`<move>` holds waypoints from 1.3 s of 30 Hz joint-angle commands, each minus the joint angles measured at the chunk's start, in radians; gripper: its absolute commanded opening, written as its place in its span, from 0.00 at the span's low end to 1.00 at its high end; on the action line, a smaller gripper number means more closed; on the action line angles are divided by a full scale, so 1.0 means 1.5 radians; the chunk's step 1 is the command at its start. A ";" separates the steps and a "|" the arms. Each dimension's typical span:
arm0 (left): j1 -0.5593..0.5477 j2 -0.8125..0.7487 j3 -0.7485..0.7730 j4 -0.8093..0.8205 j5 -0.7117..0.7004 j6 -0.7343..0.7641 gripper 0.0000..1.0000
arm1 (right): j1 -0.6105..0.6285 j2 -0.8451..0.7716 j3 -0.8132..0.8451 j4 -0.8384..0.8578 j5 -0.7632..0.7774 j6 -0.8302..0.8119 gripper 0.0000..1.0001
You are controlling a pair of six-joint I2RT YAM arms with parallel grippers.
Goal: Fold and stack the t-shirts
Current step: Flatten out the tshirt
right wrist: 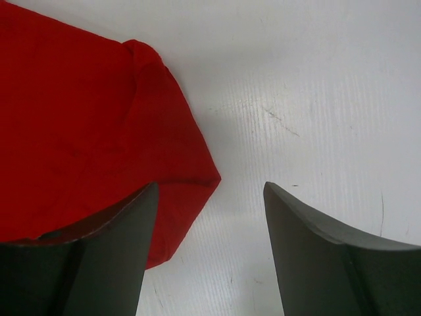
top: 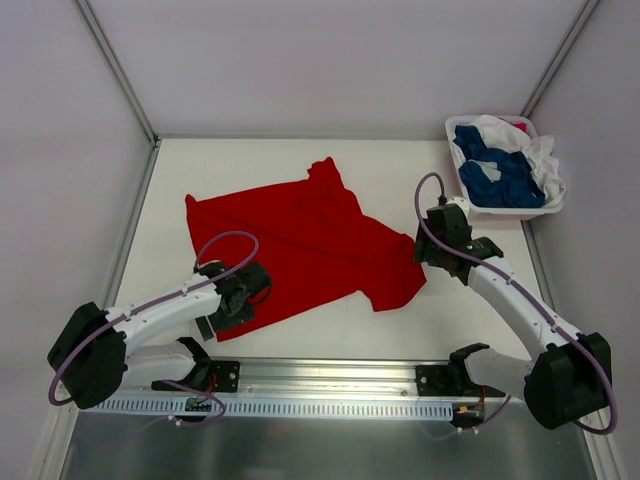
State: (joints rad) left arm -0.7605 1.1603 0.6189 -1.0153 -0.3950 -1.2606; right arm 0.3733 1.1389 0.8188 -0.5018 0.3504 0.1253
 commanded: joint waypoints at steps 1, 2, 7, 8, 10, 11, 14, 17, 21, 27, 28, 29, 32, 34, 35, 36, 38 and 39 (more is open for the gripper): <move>-0.007 0.006 -0.002 -0.034 -0.038 -0.051 0.74 | -0.007 -0.015 -0.005 0.020 -0.030 -0.013 0.69; -0.007 0.016 0.001 -0.033 -0.039 -0.054 0.73 | -0.008 -0.018 -0.005 0.021 -0.031 -0.015 0.69; -0.009 0.072 -0.005 0.001 -0.036 -0.070 0.59 | -0.012 -0.051 -0.006 0.019 -0.042 -0.019 0.69; -0.009 0.072 -0.004 0.002 -0.037 -0.069 0.59 | -0.012 -0.057 -0.007 0.019 -0.042 -0.019 0.69; -0.012 0.066 -0.012 0.028 -0.026 -0.065 0.60 | -0.014 -0.065 -0.007 0.019 -0.048 -0.022 0.69; -0.012 0.068 -0.015 0.039 -0.007 -0.062 0.61 | -0.015 -0.071 -0.006 0.020 -0.052 -0.022 0.69; -0.021 0.091 -0.008 0.041 -0.004 -0.053 0.63 | -0.020 -0.083 -0.002 0.013 -0.061 -0.021 0.69; -0.022 0.081 -0.012 0.043 0.007 -0.067 0.64 | -0.022 -0.106 -0.002 0.008 -0.068 -0.022 0.69; -0.025 0.075 -0.015 0.042 0.008 -0.071 0.39 | -0.028 -0.133 -0.006 0.001 -0.081 -0.019 0.69; -0.026 0.083 -0.009 0.042 0.007 -0.071 0.00 | -0.033 -0.154 -0.001 -0.013 -0.088 -0.025 0.69; -0.026 0.081 -0.011 0.042 0.007 -0.071 0.00 | -0.033 -0.155 -0.001 -0.014 -0.088 -0.026 0.69; -0.026 0.082 -0.011 0.042 0.006 -0.072 0.00 | -0.033 -0.155 -0.003 -0.015 -0.090 -0.026 0.69; -0.027 0.077 -0.011 0.043 0.006 -0.073 0.00 | -0.033 -0.148 -0.027 -0.008 -0.114 -0.018 0.69; -0.028 0.079 -0.011 0.043 0.004 -0.073 0.00 | -0.034 -0.137 -0.048 0.004 -0.137 -0.006 0.68; -0.031 0.080 -0.011 0.043 0.003 -0.074 0.00 | -0.033 -0.132 -0.069 0.009 -0.143 -0.002 0.68; -0.032 0.080 -0.011 0.043 0.002 -0.074 0.00 | -0.033 -0.129 -0.080 0.018 -0.154 0.002 0.68; -0.032 0.081 -0.011 0.043 0.002 -0.074 0.00 | -0.032 -0.123 -0.111 0.027 -0.161 0.014 0.68; -0.032 0.081 -0.011 0.043 0.001 -0.073 0.00 | -0.032 -0.122 -0.121 0.035 -0.163 0.016 0.69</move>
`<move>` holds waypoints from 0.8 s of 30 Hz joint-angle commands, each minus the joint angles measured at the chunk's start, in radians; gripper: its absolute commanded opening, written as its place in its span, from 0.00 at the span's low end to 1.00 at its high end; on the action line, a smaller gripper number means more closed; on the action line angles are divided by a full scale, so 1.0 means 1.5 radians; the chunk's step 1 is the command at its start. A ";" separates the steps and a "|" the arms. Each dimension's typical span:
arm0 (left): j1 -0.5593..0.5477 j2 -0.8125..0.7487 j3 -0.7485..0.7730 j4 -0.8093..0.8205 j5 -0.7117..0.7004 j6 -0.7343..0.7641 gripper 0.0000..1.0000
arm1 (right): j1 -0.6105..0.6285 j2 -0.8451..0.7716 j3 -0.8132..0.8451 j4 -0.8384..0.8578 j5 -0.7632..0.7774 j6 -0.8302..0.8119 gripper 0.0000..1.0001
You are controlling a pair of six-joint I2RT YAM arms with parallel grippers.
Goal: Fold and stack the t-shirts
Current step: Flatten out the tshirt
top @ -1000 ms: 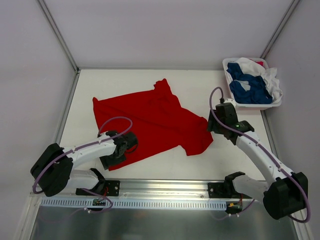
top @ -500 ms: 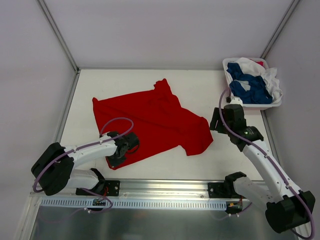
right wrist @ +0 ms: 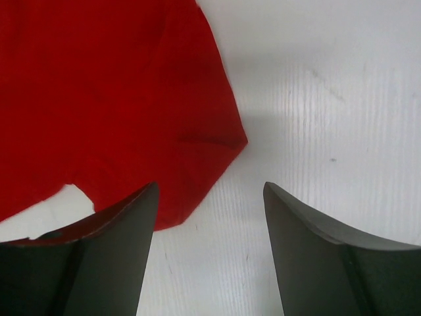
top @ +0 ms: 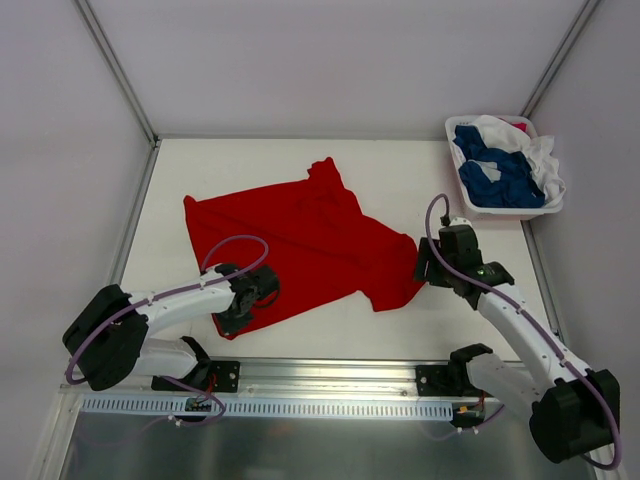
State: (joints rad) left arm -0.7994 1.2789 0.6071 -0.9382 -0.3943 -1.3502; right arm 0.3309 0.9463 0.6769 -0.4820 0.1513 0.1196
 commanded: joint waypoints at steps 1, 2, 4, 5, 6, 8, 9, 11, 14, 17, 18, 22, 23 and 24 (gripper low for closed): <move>-0.007 0.002 -0.003 -0.009 0.000 -0.012 0.00 | -0.004 0.007 -0.042 0.026 -0.029 0.023 0.69; -0.007 0.001 -0.002 -0.009 0.001 -0.012 0.00 | -0.004 0.010 -0.048 0.028 -0.027 0.024 0.69; -0.007 0.001 -0.003 -0.009 0.000 -0.012 0.00 | -0.004 0.014 -0.055 0.037 -0.025 0.025 0.69; -0.008 0.000 -0.004 -0.009 0.000 -0.012 0.00 | -0.004 0.021 -0.058 0.038 -0.025 0.023 0.69; -0.008 -0.001 -0.004 -0.009 -0.001 -0.012 0.00 | -0.003 0.024 -0.057 0.044 -0.025 0.023 0.68; -0.008 -0.003 -0.005 -0.009 -0.001 -0.011 0.00 | -0.003 0.031 -0.058 0.051 -0.029 0.023 0.68; -0.008 -0.003 -0.006 -0.008 -0.001 -0.011 0.00 | -0.002 0.039 -0.059 0.057 -0.032 0.024 0.67; -0.008 -0.007 -0.008 -0.009 -0.002 -0.011 0.00 | 0.002 0.049 -0.062 0.066 -0.036 0.025 0.67; -0.008 -0.011 -0.011 -0.009 -0.002 -0.012 0.00 | 0.008 0.079 -0.068 0.087 -0.039 0.025 0.67; -0.008 -0.013 -0.012 -0.009 -0.002 -0.012 0.00 | 0.015 0.126 -0.063 0.118 -0.053 0.017 0.65; -0.008 -0.013 -0.012 -0.009 -0.003 -0.011 0.00 | 0.018 0.138 -0.060 0.121 -0.053 0.015 0.64; -0.008 -0.013 -0.013 -0.009 -0.004 -0.011 0.00 | 0.037 0.186 -0.047 0.136 -0.054 0.016 0.63; -0.008 -0.013 -0.013 -0.008 -0.004 -0.011 0.00 | 0.040 0.190 -0.045 0.139 -0.052 0.017 0.63; -0.008 -0.013 -0.012 -0.009 -0.004 -0.011 0.00 | 0.045 0.193 -0.042 0.138 -0.049 0.016 0.63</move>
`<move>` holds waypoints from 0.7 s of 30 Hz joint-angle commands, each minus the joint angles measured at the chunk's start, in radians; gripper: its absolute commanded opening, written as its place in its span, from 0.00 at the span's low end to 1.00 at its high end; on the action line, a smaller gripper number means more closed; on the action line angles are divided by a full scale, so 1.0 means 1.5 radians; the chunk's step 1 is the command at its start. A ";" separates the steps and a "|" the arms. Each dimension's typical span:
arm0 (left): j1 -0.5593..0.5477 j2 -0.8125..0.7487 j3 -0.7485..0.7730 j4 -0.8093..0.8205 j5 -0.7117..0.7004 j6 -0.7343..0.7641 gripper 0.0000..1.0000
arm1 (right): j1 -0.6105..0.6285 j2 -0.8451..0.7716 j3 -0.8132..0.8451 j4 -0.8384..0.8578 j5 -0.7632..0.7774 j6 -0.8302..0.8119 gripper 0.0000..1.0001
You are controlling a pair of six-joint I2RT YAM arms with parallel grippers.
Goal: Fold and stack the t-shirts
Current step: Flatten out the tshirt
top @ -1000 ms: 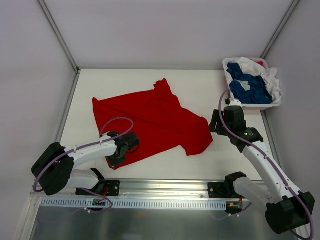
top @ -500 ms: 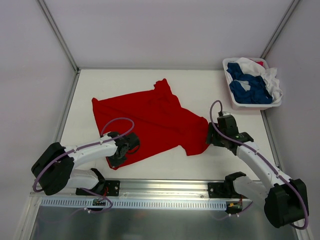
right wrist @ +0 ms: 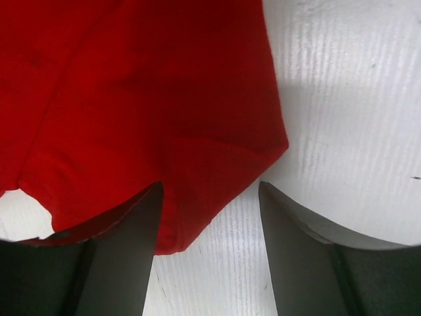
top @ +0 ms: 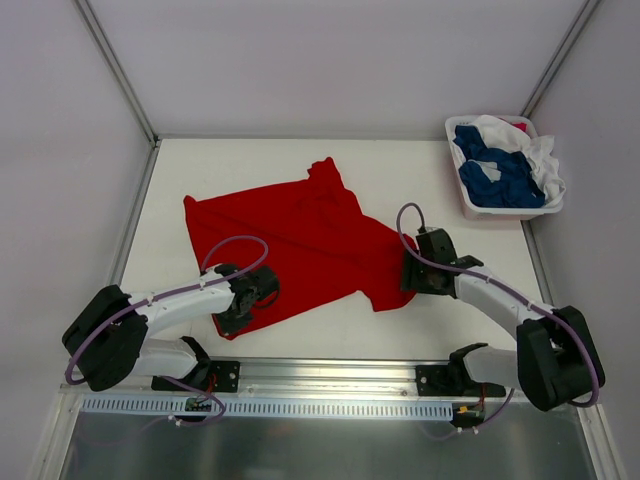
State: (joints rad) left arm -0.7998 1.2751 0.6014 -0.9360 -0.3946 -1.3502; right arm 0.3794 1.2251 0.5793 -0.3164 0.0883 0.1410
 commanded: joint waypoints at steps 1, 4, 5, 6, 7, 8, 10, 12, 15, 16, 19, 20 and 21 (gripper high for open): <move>-0.008 -0.009 -0.008 -0.010 -0.004 -0.011 0.00 | 0.016 0.012 0.025 0.028 -0.006 0.003 0.63; -0.008 -0.009 -0.008 -0.010 -0.003 -0.011 0.00 | 0.026 0.022 0.032 0.031 -0.006 0.004 0.62; -0.008 -0.008 -0.008 -0.010 -0.003 -0.011 0.00 | 0.027 0.025 0.035 0.032 -0.004 0.004 0.58; -0.008 -0.008 -0.007 -0.010 -0.004 -0.010 0.00 | 0.028 0.028 0.036 0.032 -0.003 0.006 0.56; -0.008 -0.007 -0.008 -0.009 -0.003 -0.010 0.00 | 0.031 0.030 0.037 0.033 -0.003 0.006 0.53; -0.008 -0.008 -0.008 -0.010 -0.003 -0.010 0.00 | 0.032 0.033 0.038 0.032 -0.001 0.007 0.41; -0.008 -0.007 -0.007 -0.011 -0.003 -0.011 0.00 | 0.035 0.036 0.041 0.032 0.002 0.009 0.30; -0.008 -0.008 -0.007 -0.010 -0.004 -0.011 0.00 | 0.037 0.035 0.043 0.030 0.006 0.011 0.17; -0.008 -0.010 -0.007 -0.010 -0.005 -0.010 0.00 | 0.039 0.035 0.047 0.026 0.012 0.010 0.02; -0.008 -0.011 -0.006 -0.010 -0.005 -0.009 0.00 | 0.041 0.034 0.047 0.024 0.013 0.011 0.00; -0.008 -0.019 -0.006 -0.010 -0.008 -0.008 0.00 | 0.043 0.031 0.051 0.023 0.013 0.011 0.00; -0.008 -0.021 -0.001 -0.011 -0.009 -0.006 0.00 | 0.044 0.028 0.053 0.020 0.015 0.011 0.00; -0.009 -0.025 0.003 -0.011 -0.012 0.002 0.00 | 0.044 0.024 0.055 0.018 0.016 0.011 0.00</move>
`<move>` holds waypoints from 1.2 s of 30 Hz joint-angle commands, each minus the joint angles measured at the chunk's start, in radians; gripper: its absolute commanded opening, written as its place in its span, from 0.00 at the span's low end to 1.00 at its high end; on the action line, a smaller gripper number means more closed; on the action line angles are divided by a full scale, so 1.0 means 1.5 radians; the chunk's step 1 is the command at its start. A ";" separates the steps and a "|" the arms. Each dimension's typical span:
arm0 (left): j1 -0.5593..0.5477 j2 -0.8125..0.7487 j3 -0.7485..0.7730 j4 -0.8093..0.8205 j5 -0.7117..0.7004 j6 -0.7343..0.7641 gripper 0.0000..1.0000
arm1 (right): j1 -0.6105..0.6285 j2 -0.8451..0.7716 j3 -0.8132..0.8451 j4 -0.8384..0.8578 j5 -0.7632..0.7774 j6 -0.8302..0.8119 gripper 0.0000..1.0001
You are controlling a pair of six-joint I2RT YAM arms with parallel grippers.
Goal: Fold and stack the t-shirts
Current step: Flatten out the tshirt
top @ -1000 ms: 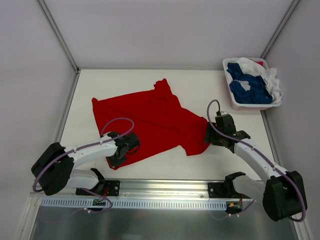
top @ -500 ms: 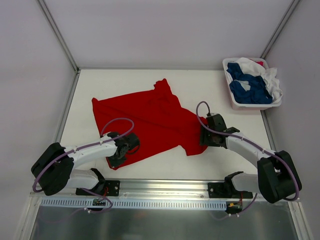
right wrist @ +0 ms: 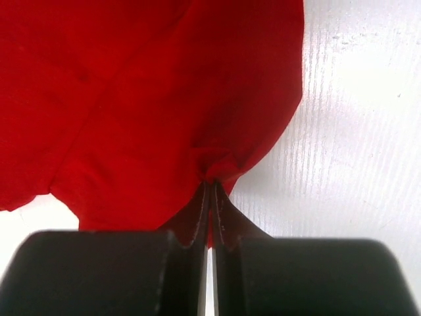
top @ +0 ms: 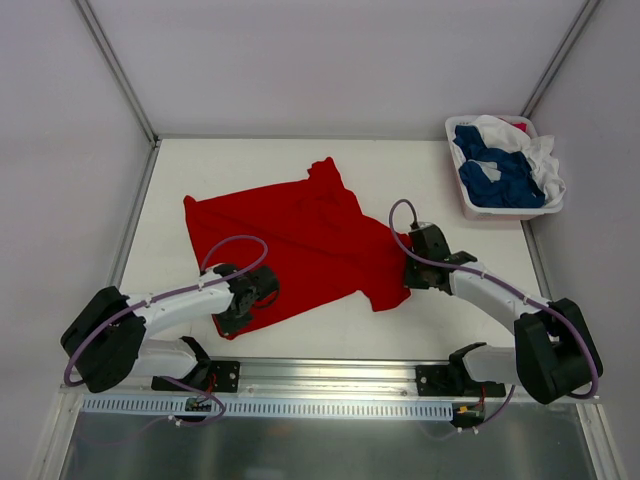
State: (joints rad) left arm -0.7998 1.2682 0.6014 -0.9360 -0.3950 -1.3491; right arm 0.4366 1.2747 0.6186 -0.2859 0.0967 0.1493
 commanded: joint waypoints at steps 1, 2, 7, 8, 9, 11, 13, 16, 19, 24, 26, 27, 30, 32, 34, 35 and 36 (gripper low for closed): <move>-0.009 -0.029 0.009 -0.012 -0.017 0.006 0.00 | 0.009 -0.022 0.036 -0.011 0.016 0.004 0.00; -0.009 -0.033 0.025 -0.013 -0.021 0.011 0.00 | 0.010 -0.031 0.044 -0.017 0.018 0.001 0.00; -0.009 -0.046 0.154 -0.052 -0.072 0.063 0.00 | 0.015 -0.090 0.114 -0.072 0.047 -0.024 0.00; -0.009 -0.046 0.177 -0.060 -0.099 0.082 0.00 | 0.015 -0.112 0.145 -0.079 0.051 -0.038 0.00; -0.009 -0.045 0.203 -0.066 -0.112 0.093 0.00 | 0.015 -0.124 0.160 -0.085 0.057 -0.044 0.00; -0.009 -0.045 0.276 -0.085 -0.157 0.128 0.00 | 0.014 -0.145 0.214 -0.108 0.068 -0.065 0.00; -0.009 -0.048 0.350 -0.098 -0.187 0.149 0.00 | 0.015 -0.152 0.253 -0.132 0.075 -0.076 0.01; -0.009 -0.053 0.440 -0.130 -0.262 0.198 0.00 | 0.016 -0.165 0.334 -0.154 0.081 -0.093 0.00; -0.009 -0.061 0.514 -0.144 -0.302 0.235 0.00 | 0.016 -0.172 0.371 -0.169 0.094 -0.121 0.00; -0.009 -0.088 0.604 -0.166 -0.381 0.295 0.00 | 0.019 -0.176 0.442 -0.198 0.115 -0.151 0.00; -0.009 -0.098 0.641 -0.167 -0.415 0.325 0.00 | 0.019 -0.177 0.475 -0.205 0.123 -0.158 0.00; -0.009 -0.108 0.665 -0.167 -0.425 0.334 0.00 | 0.020 -0.177 0.485 -0.212 0.131 -0.161 0.00; -0.009 -0.123 0.702 -0.167 -0.464 0.375 0.00 | 0.021 -0.180 0.530 -0.222 0.145 -0.176 0.00; -0.009 -0.134 0.735 -0.167 -0.490 0.402 0.00 | 0.020 -0.176 0.570 -0.236 0.154 -0.187 0.00; -0.009 -0.141 0.767 -0.166 -0.506 0.424 0.00 | 0.020 -0.171 0.609 -0.244 0.158 -0.198 0.00; -0.009 -0.148 0.775 -0.166 -0.520 0.431 0.00 | 0.021 -0.171 0.619 -0.246 0.159 -0.200 0.00; -0.009 -0.152 0.795 -0.165 -0.528 0.438 0.00 | 0.022 -0.171 0.631 -0.248 0.166 -0.203 0.00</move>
State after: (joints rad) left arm -0.7998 1.0676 1.7229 -1.1645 -1.0687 -0.7841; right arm 0.4629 1.0313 1.4796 -0.6430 0.2935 -0.1078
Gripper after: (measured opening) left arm 0.006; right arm 0.010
